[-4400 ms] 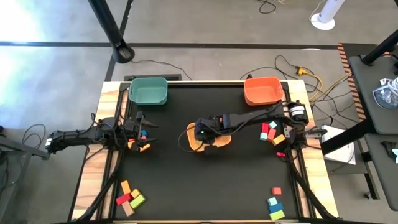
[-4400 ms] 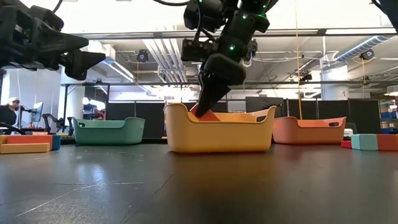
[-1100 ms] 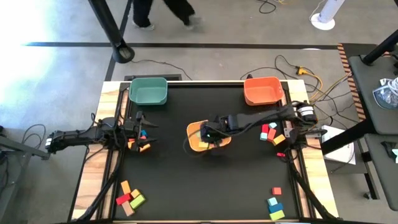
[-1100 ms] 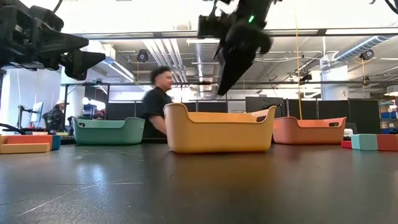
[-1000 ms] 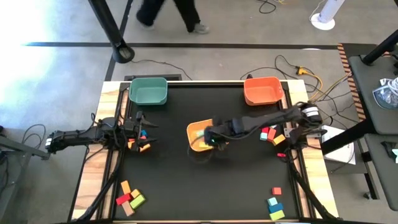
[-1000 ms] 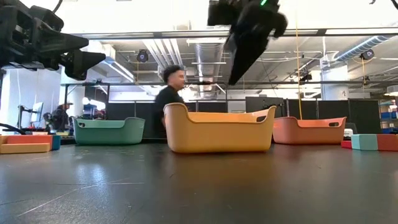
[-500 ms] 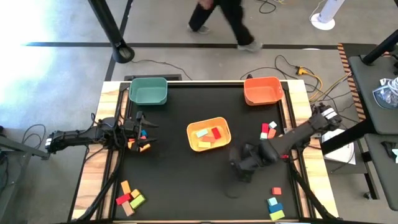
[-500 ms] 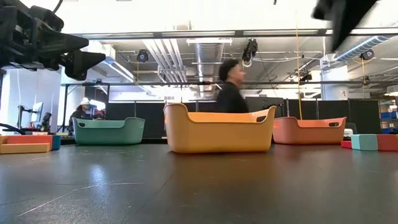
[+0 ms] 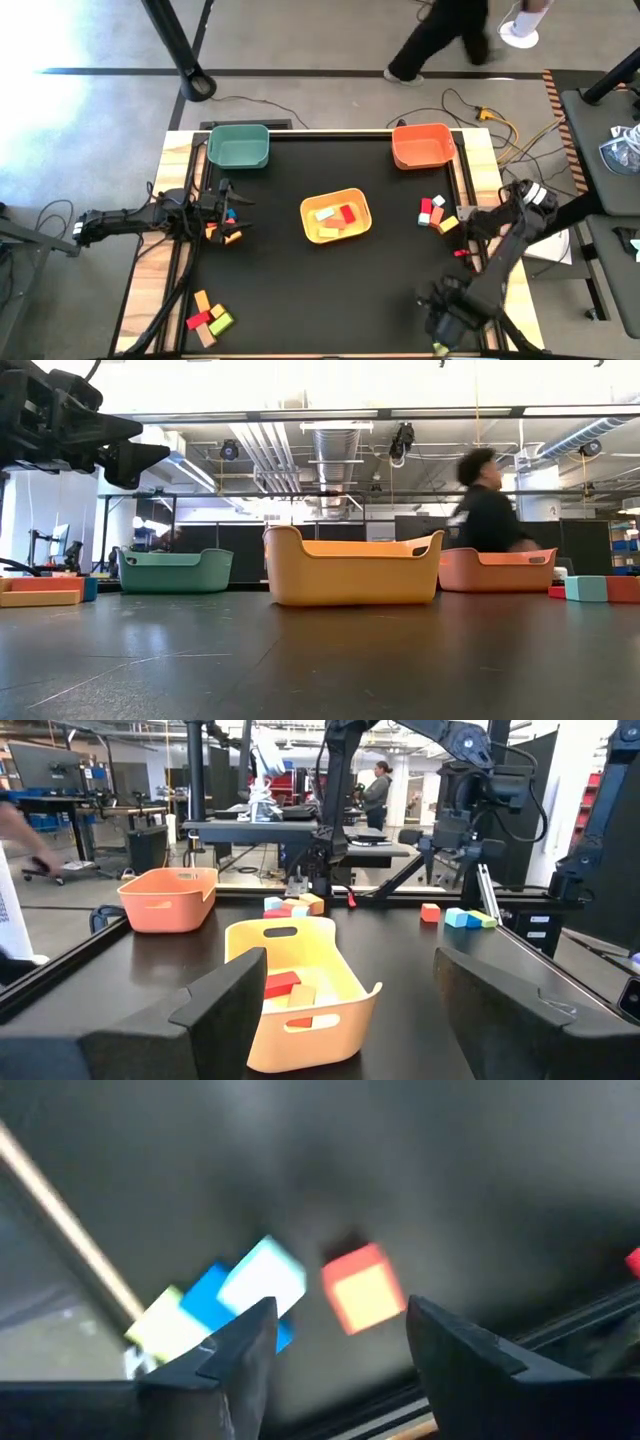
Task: Sort blocks by size
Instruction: Put the blue thin block into the yellow bin
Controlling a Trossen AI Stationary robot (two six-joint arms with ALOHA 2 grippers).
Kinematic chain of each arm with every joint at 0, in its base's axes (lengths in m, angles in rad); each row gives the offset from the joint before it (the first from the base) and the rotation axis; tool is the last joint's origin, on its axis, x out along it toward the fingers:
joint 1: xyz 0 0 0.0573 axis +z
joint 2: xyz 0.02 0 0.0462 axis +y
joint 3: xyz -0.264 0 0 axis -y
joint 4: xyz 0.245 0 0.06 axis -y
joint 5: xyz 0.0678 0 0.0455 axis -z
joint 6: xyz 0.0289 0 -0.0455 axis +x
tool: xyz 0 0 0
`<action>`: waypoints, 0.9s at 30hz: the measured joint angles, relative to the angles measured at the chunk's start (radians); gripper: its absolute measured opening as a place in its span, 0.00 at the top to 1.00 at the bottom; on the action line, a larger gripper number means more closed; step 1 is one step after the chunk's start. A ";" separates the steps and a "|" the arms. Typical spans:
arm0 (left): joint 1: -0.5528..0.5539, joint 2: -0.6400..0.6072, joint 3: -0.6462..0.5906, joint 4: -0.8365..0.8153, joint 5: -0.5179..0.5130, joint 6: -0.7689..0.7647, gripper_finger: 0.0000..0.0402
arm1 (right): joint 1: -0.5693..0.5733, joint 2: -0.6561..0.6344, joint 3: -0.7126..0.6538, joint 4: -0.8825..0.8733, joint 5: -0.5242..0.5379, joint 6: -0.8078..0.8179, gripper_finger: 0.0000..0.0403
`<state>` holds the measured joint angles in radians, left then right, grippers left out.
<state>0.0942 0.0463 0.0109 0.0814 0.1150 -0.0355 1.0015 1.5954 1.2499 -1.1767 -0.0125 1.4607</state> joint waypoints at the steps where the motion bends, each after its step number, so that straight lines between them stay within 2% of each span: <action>1: 0.000 0.000 0.000 0.000 0.000 0.000 0.32 | 0.022 0.008 0.000 0.017 -0.008 0.023 0.47; 9: 0.000 0.001 0.000 0.000 0.000 0.000 0.32 | 0.150 0.116 0.000 0.239 -0.015 0.116 0.49; 13: 0.000 0.001 0.000 0.000 0.000 0.000 0.32 | 0.164 0.200 0.007 0.278 -0.021 0.069 0.49; 19: 0.000 0.001 0.000 0.000 0.000 0.000 0.32 | 0.161 0.268 0.063 0.307 -0.111 -0.011 0.48; 27: 0.000 0.004 0.000 0.000 0.000 0.000 0.32 | 0.142 0.260 0.066 0.302 -0.017 0.030 0.52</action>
<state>0.0942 0.0502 0.0109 0.0816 0.1150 -0.0355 1.1434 1.8549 1.3155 -0.8744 -0.0294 1.4911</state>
